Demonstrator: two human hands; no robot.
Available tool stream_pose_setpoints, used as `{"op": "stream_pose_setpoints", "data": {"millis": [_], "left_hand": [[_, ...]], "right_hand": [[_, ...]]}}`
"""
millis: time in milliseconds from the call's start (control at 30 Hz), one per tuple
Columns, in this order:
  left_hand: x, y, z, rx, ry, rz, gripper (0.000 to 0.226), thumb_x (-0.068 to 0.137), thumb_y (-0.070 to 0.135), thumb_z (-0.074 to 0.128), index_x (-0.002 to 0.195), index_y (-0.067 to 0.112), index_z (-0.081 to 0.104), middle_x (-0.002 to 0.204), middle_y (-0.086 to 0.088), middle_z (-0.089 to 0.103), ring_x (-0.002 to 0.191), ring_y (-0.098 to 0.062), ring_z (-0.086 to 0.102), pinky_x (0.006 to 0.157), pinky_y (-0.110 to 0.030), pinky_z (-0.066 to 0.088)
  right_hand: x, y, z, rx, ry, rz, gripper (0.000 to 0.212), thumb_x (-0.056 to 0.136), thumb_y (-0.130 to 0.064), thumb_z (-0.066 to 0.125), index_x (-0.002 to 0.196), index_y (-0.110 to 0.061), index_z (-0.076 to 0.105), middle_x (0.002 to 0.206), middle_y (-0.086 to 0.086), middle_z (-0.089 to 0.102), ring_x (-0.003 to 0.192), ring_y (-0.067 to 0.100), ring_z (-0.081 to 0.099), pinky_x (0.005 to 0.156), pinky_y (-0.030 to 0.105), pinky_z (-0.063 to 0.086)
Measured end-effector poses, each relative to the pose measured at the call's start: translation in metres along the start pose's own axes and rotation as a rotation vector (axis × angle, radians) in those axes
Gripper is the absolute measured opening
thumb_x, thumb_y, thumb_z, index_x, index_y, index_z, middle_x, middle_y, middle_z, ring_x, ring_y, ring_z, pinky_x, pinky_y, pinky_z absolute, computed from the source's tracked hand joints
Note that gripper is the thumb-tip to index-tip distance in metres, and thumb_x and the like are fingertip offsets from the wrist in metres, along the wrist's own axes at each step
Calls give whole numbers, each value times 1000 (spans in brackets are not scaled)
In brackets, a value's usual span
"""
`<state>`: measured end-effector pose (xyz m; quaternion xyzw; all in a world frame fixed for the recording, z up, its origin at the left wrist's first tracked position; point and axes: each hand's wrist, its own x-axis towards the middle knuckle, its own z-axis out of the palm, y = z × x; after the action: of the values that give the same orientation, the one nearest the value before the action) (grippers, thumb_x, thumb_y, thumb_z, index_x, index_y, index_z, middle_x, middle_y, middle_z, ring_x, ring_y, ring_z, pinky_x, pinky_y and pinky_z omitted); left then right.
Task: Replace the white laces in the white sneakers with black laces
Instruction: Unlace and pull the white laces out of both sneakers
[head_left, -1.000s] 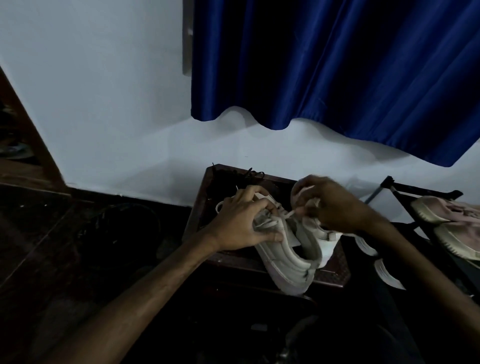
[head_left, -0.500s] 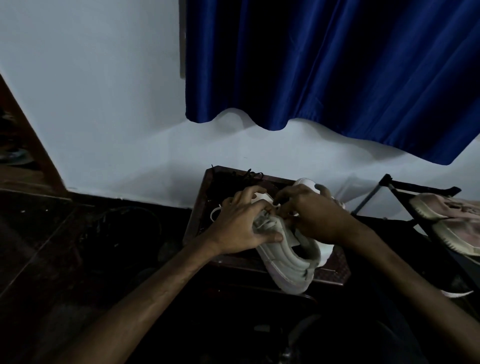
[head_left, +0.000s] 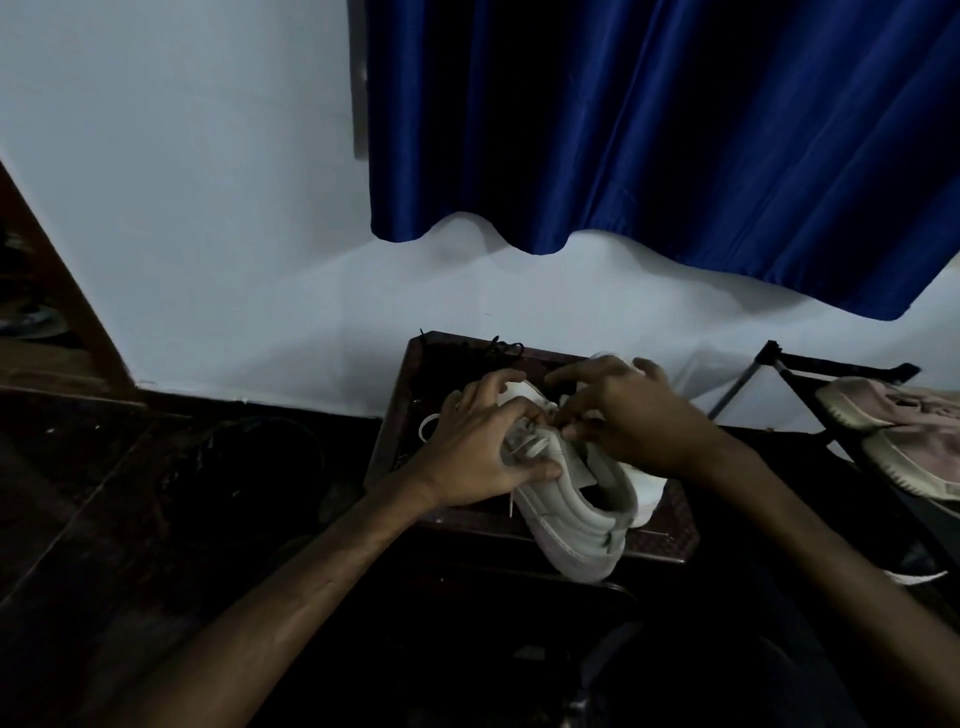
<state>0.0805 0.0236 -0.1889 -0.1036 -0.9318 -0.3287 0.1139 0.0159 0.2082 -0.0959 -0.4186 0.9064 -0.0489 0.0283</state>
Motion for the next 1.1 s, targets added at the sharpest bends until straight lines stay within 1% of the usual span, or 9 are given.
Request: {"op": "stream_pose_setpoints", "data": {"millis": [200,300,433,600,733,833,967,1033,1100], "left_hand": [[-4,1,-2,-2,-24,-3,53,74,64,69,114,32,58,147,8,24,134,-14,25,112,-50,24],[-7,2,-4,-30,-17,8,52,73,66,68,112,33,57,146,9,25,134,-13,26,111,-51,26],[-12,0,-6,-53,-30,3,53,73,71,63,110,34,53,142,11,28,133,-10,29,109,-47,30],[-15,14,-1,-202,-78,-56,50,79,69,52,103,26,44,117,8,41,118,-8,42,98,-33,42],[-13,20,1,-187,-46,-71,41,78,55,57,96,21,41,108,4,43,99,-13,51,85,-39,47],[-13,18,-4,-159,-58,-48,38,74,53,48,93,20,41,100,4,43,86,-14,53,77,-44,47],[-7,17,-9,-118,-32,-70,35,75,48,49,94,19,44,102,4,46,89,-18,55,78,-44,47],[-4,20,-10,-67,-34,-96,32,80,42,56,99,17,46,104,3,49,92,-21,57,77,-42,48],[0,26,-12,7,-37,-97,29,85,34,59,106,17,47,110,3,54,98,-21,59,77,-36,47]], "right_hand": [[5,23,-1,-110,85,84,11,89,-21,64,89,-31,68,115,-17,46,117,6,42,113,60,18],[12,51,-15,42,479,258,18,89,-6,62,84,-22,69,105,-10,47,97,11,51,94,53,46],[26,69,-38,208,689,443,16,96,-6,55,98,-6,71,117,11,52,98,20,54,78,27,41],[66,57,-33,249,581,395,12,93,-13,61,90,-15,73,100,3,68,80,15,64,65,24,44],[71,37,-8,162,338,400,11,91,-21,66,99,-17,71,108,3,64,93,20,62,75,29,46],[45,21,3,69,239,366,34,92,-39,62,115,-13,66,116,7,61,105,26,59,86,40,51],[3,-4,4,151,87,329,52,80,-70,54,76,-21,71,77,-3,68,77,13,64,70,35,53],[-5,-13,4,100,-34,331,59,74,-79,50,77,-25,73,76,-7,69,77,8,63,71,34,53],[-6,-15,5,59,-54,316,49,77,-71,57,83,-25,74,82,-7,71,82,10,63,76,35,53]]}}
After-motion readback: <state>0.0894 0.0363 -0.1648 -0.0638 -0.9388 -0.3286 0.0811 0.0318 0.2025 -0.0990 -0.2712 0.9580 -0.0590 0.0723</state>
